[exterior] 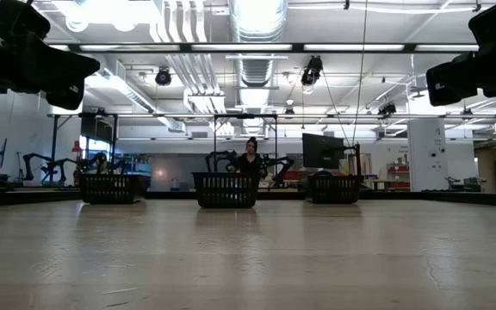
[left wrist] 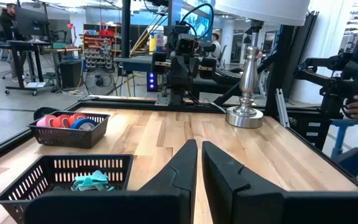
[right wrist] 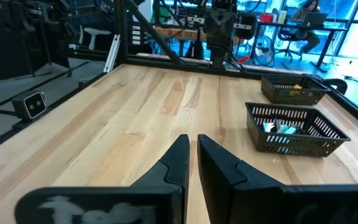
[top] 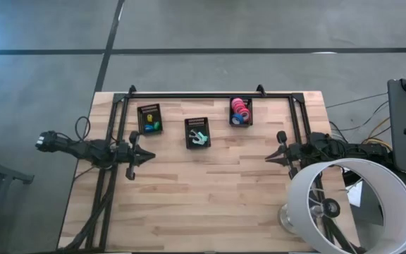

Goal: Pick and place Stapler, Stapler remover, tape
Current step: Return to Home Position

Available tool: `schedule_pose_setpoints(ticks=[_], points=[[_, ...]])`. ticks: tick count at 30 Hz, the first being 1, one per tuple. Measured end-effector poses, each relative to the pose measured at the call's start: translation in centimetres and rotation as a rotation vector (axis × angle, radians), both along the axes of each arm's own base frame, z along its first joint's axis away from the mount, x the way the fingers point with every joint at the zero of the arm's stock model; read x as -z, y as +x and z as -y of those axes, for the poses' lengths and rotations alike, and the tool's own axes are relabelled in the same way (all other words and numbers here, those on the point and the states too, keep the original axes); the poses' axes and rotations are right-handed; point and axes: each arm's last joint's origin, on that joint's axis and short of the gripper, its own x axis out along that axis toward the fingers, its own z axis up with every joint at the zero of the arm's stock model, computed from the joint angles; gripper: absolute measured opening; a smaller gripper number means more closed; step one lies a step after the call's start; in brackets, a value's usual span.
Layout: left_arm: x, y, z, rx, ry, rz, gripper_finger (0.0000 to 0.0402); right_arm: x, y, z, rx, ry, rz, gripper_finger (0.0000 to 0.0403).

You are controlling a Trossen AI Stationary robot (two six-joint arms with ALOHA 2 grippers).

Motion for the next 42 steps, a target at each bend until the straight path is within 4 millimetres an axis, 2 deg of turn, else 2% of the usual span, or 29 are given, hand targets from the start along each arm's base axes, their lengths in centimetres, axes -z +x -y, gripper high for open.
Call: schedule_pose_setpoints(ticks=[15, 26, 42], points=[[0.00, 0.00, 0.00, 0.000, 0.000, 0.000, 0.0030, 0.47, 0.28, 0.00, -0.010, -0.076, 0.056, 0.0027], [0.00, 0.00, 0.00, 0.000, 0.000, 0.000, 0.0030, 0.47, 0.44, 0.00, -0.001, -0.011, 0.092, 0.0027], [0.00, 0.00, 0.00, -0.001, 0.000, 0.000, 0.0030, 0.48, 0.46, 0.06, 0.008, -0.050, 0.101, 0.0027]])
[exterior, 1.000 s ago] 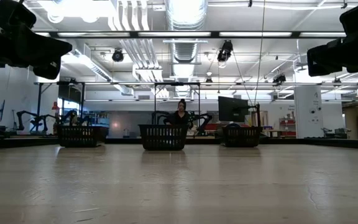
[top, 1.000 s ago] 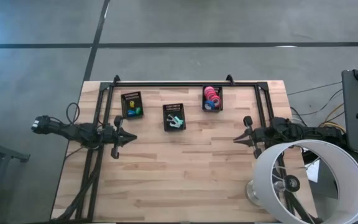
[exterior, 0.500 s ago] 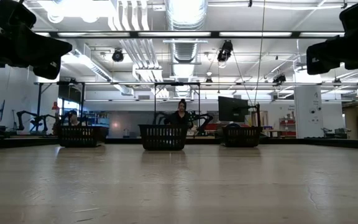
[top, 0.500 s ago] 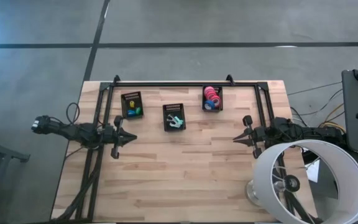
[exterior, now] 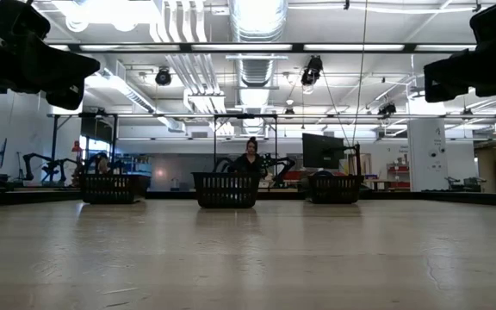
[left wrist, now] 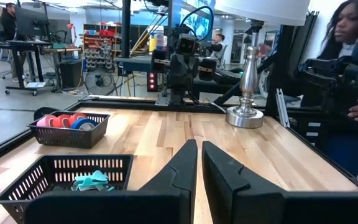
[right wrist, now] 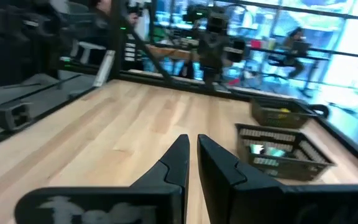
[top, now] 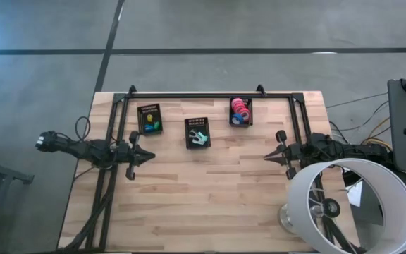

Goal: Pick and place Stapler, Stapler remover, tape
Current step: Return to Home Position

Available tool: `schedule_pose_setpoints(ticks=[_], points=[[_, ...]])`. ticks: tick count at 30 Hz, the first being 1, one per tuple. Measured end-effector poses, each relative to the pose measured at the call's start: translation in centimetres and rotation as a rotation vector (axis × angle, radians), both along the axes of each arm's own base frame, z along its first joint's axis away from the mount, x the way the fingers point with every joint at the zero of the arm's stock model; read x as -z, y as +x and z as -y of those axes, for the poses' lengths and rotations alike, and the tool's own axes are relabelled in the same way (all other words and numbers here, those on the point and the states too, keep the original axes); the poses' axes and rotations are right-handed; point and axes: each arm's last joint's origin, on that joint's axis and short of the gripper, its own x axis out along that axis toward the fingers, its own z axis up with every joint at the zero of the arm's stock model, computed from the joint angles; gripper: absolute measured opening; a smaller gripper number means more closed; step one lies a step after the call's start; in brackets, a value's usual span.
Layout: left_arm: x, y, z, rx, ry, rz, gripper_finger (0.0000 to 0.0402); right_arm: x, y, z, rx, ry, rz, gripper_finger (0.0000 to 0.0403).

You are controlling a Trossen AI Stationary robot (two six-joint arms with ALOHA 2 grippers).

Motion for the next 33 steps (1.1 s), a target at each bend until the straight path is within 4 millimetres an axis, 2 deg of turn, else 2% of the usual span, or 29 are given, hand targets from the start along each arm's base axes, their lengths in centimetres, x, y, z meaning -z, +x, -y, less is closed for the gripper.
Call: schedule_pose_setpoints(ticks=[10, 33], points=[[0.00, 0.00, 0.00, 0.000, 0.000, 0.000, 0.0030, 0.23, 0.09, 0.66, 0.230, 0.025, -0.006, 0.0027], [0.00, 0.00, 0.00, 0.001, 0.000, 0.000, 0.0030, 0.34, 0.15, 0.64, 0.217, -0.081, 0.006, 0.0027]])
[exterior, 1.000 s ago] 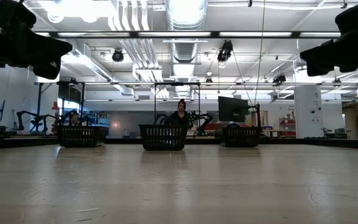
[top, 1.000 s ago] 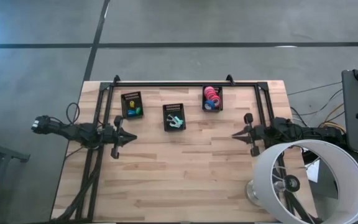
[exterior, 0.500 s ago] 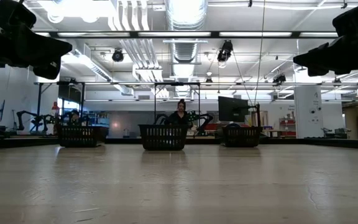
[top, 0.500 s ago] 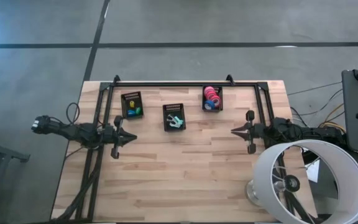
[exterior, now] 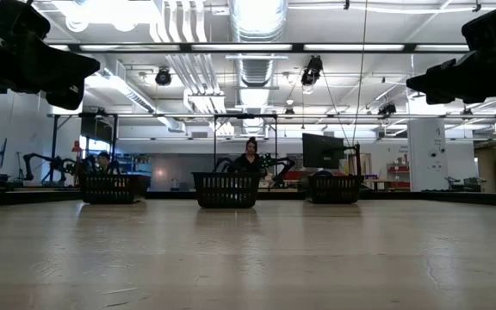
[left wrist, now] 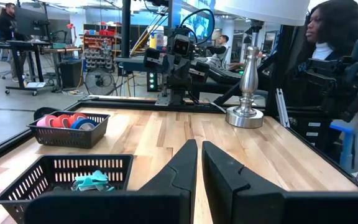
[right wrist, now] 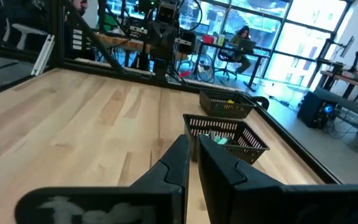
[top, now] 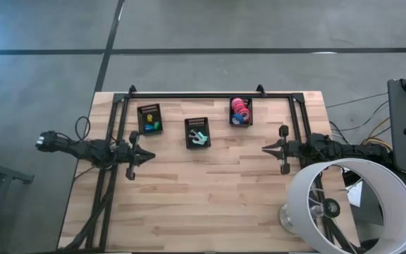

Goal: Pick and place Stapler, Stapler remover, tape
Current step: Return to Home Position

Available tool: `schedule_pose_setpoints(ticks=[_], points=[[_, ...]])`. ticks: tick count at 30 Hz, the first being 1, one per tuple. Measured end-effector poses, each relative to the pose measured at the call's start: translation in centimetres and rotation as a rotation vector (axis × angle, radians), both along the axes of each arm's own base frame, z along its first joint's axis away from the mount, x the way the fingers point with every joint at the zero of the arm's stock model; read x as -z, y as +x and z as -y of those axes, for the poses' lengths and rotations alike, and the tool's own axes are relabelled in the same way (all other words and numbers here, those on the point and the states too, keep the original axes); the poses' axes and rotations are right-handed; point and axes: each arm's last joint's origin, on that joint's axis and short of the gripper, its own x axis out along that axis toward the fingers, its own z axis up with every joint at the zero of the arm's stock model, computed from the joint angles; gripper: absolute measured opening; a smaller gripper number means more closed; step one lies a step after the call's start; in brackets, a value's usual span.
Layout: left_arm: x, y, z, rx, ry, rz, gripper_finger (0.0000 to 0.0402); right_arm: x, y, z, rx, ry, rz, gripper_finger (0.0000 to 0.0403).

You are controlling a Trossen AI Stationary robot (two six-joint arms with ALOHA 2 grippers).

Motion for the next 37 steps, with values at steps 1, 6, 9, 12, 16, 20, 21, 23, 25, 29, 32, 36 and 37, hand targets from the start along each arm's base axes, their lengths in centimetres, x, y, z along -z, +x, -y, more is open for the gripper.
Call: schedule_pose_setpoints(ticks=[1, 6, 9, 12, 16, 20, 21, 23, 25, 29, 32, 36, 37], points=[[0.00, 0.00, 0.00, 0.000, 0.000, 0.000, 0.0030, 0.00, 0.00, 0.00, 0.000, 0.000, 0.000, 0.0027], [0.00, 0.00, 0.00, 0.000, 0.000, 0.000, 0.0030, 0.03, 0.00, 0.00, 0.001, 0.019, -0.002, 0.0027], [0.00, 0.00, 0.00, 0.000, 0.000, 0.000, 0.0030, 0.03, 0.00, 0.00, 0.000, 0.015, -0.002, 0.0027], [0.00, 0.00, 0.00, 0.000, 0.000, 0.000, 0.0030, 0.02, 0.00, -0.01, 0.000, 0.015, -0.002, 0.0027], [0.00, 0.00, 0.00, 0.000, 0.000, 0.000, 0.0030, 0.02, 0.00, -0.01, 0.000, 0.015, -0.002, 0.0027], [0.00, 0.00, 0.00, 0.000, 0.000, 0.000, 0.0030, 0.02, 0.00, -0.01, -0.001, 0.015, -0.002, 0.0027], [0.00, 0.00, 0.00, 0.000, 0.000, 0.000, 0.0030, 0.02, 0.00, -0.01, -0.001, 0.015, -0.002, 0.0027], [0.00, 0.00, 0.00, 0.000, 0.000, 0.000, 0.0030, 0.02, 0.00, -0.01, -0.001, 0.015, -0.002, 0.0027], [0.00, 0.00, 0.00, 0.000, 0.000, 0.000, 0.0030, 0.02, 0.00, -0.01, -0.001, 0.015, -0.002, 0.0027], [0.00, 0.00, 0.00, 0.000, 0.000, 0.000, 0.0030, 0.02, 0.00, -0.01, -0.001, 0.015, -0.002, 0.0027], [0.00, 0.00, 0.00, 0.000, 0.000, 0.000, 0.0030, 0.02, 0.00, -0.01, -0.001, 0.015, -0.002, 0.0027], [0.00, 0.00, 0.00, 0.000, 0.000, 0.000, 0.0030, 0.02, 0.00, 0.00, -0.001, 0.015, -0.002, 0.0027], [0.00, 0.00, 0.00, 0.000, 0.000, 0.000, 0.0030, 0.02, 0.00, -0.01, -0.001, 0.015, -0.002, 0.0027]])
